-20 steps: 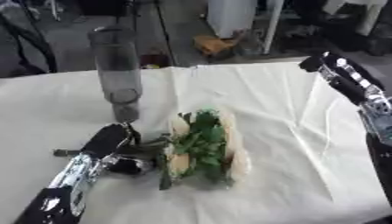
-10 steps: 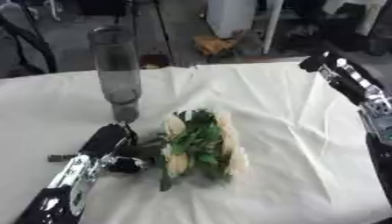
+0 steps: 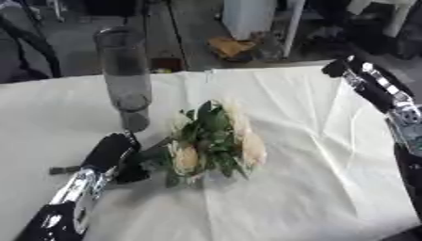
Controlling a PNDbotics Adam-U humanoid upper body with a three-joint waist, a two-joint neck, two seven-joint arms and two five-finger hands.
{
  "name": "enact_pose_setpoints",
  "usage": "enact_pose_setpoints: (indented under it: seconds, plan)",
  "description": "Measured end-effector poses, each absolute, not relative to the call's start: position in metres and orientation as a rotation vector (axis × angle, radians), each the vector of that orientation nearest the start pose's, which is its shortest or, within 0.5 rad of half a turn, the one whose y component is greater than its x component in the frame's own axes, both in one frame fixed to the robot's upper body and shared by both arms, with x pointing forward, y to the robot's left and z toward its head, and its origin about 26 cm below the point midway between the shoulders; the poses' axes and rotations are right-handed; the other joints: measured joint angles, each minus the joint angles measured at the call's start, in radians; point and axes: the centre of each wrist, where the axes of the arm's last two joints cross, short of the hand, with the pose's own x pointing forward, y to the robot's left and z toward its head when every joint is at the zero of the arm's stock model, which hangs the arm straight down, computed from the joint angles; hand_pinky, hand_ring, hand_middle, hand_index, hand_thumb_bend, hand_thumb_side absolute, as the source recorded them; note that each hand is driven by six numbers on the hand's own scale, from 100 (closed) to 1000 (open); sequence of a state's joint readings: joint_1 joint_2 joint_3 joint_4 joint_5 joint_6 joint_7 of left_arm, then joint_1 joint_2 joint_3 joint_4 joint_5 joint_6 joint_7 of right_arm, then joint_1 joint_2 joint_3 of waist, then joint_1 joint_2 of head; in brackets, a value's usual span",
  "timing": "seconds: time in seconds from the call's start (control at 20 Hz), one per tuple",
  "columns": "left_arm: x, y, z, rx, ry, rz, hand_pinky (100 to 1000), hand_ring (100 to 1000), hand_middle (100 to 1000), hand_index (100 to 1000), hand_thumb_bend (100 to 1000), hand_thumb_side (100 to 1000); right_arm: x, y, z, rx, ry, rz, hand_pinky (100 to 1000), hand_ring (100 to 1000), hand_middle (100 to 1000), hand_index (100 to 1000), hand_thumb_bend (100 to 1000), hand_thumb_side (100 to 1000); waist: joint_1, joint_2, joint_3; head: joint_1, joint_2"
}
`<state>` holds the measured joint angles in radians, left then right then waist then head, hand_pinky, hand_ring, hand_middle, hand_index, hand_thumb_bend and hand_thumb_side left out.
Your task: Arrange flowers into the vase.
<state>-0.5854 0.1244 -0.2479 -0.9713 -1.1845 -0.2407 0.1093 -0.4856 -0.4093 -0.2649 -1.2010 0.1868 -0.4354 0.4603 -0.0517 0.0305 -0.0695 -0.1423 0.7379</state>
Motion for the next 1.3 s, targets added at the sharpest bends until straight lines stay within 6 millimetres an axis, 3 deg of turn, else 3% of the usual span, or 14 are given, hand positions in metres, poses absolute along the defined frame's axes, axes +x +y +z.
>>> enact_pose_setpoints:
  seconds: [0.2, 0.25, 0.3, 0.55, 0.95, 1.3]
  plan:
    - [0.406, 0.175, 0.010, 0.808, -1.679, -1.492, 100, 100, 100, 100, 461, 976, 0.388, -0.392, 0.104, -0.299, -1.929, 0.775, 824, 783, 690, 913, 100, 823, -0.002, 0.000, 0.001, -0.001, 0.000]
    - [0.406, 0.175, 0.011, 0.809, -1.684, -1.493, 100, 100, 100, 100, 367, 1000, 0.388, -0.392, 0.104, -0.299, -1.929, 0.775, 824, 783, 690, 914, 100, 815, -0.002, 0.000, 0.001, -0.001, 0.000]
    - [0.406, 0.176, 0.013, 0.810, -1.691, -1.493, 100, 100, 100, 100, 463, 926, 0.388, -0.392, 0.104, -0.299, -1.929, 0.775, 824, 783, 690, 914, 100, 823, -0.003, 0.000, 0.001, -0.001, 0.000]
    - [0.408, 0.177, 0.030, 0.821, -1.756, -1.460, 100, 100, 100, 100, 456, 875, 0.388, -0.392, 0.104, -0.299, -1.930, 0.773, 824, 783, 690, 914, 100, 824, -0.004, 0.000, 0.002, -0.002, 0.000]
    - [0.410, 0.182, 0.070, 0.815, -1.876, -1.367, 100, 100, 100, 100, 455, 857, 0.387, -0.392, 0.104, -0.301, -1.931, 0.771, 824, 783, 689, 914, 100, 824, -0.004, 0.000, 0.002, -0.006, 0.000]
    - [0.409, 0.186, 0.119, 0.828, -1.996, -1.322, 100, 100, 100, 100, 475, 844, 0.387, -0.392, 0.104, -0.301, -1.930, 0.770, 824, 783, 689, 914, 100, 823, -0.002, 0.000, 0.002, -0.009, 0.000]
